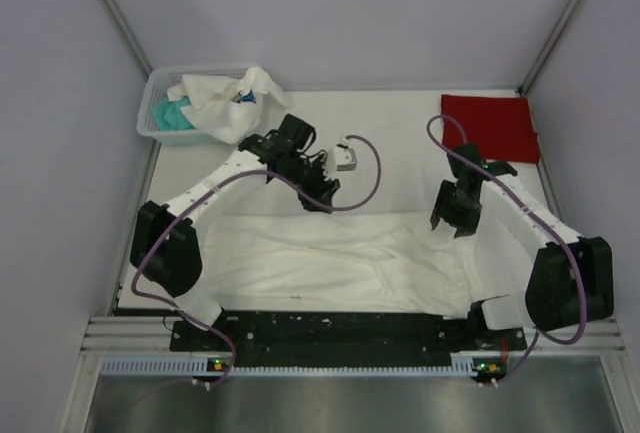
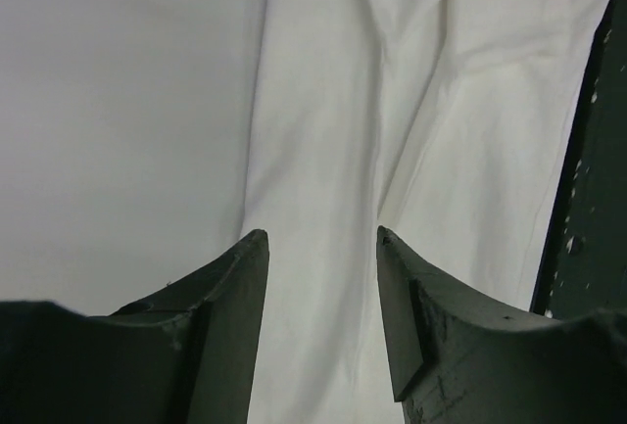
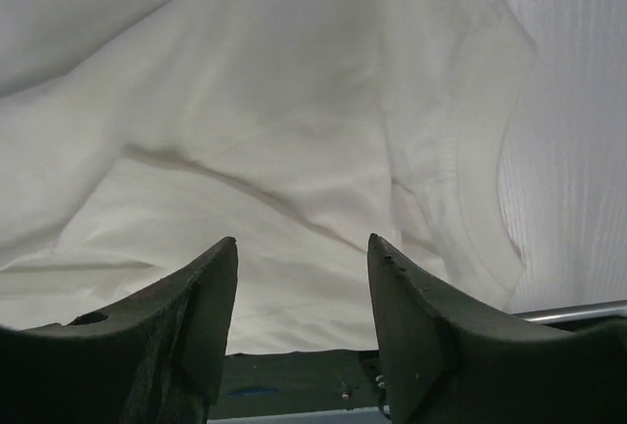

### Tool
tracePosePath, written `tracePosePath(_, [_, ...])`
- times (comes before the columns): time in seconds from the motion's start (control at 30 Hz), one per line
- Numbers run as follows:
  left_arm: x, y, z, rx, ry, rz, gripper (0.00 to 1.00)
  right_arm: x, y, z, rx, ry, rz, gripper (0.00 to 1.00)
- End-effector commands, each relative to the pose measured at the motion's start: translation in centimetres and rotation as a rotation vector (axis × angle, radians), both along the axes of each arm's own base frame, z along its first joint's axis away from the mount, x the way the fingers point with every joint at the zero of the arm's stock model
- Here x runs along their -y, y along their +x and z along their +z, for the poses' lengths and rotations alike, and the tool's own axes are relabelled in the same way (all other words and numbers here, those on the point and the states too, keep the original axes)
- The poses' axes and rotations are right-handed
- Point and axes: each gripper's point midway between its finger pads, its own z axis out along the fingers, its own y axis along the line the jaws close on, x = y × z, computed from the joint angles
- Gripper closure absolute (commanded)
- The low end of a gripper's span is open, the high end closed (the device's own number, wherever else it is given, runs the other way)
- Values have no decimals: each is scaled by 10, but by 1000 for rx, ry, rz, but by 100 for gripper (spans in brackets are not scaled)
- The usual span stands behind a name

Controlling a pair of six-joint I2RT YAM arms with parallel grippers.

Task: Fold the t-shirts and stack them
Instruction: Fold the other side of the tshirt into a rectangle

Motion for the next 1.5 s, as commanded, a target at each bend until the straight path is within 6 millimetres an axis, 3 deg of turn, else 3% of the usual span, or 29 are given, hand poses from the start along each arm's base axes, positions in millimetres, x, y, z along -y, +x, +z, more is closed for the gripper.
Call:
tracePosePath(0.0, [97,3,15,-111,-178,8,47,19,-9,4,66,52,-193,41])
tracePosePath(0.17, [173,0,-28,-225,-140,14,48,22,-41,-3,91,130,-374,25])
tracePosePath(0.3, [209,-5,-48,-268,-131,-3,49,21,-57,-11,73,149,-450,23])
tracePosePath(0.4, [225,-8,-48,-249,-131,-24,49,21,-67,-19,23,140,-490,28])
tracePosePath(0.53, [233,-4,-62,-236,-96,-7,51,30,-82,-32,-21,83,-554,33])
tracePosePath(0.77, [233,-6,-89,-267,-27,7,53,27,-87,-44,-36,98,-572,37])
tracePosePath(1.0, [236,-3,-95,-224,-8,-3,52,21,-84,-51,-36,135,-557,42])
tracePosePath(1.17, [239,-10,-101,-240,2,-17,61,21,-83,-57,-42,129,-539,50])
tracePosePath(1.23, [238,-11,-102,-245,5,-17,64,16,-84,-56,-52,155,-529,56])
tracePosePath(1.33, [239,-12,-102,-250,1,-25,73,17,-82,-54,-30,158,-526,81])
tracePosePath(1.47, [239,-10,-104,-234,13,-15,89,17,-80,-50,-6,164,-508,89])
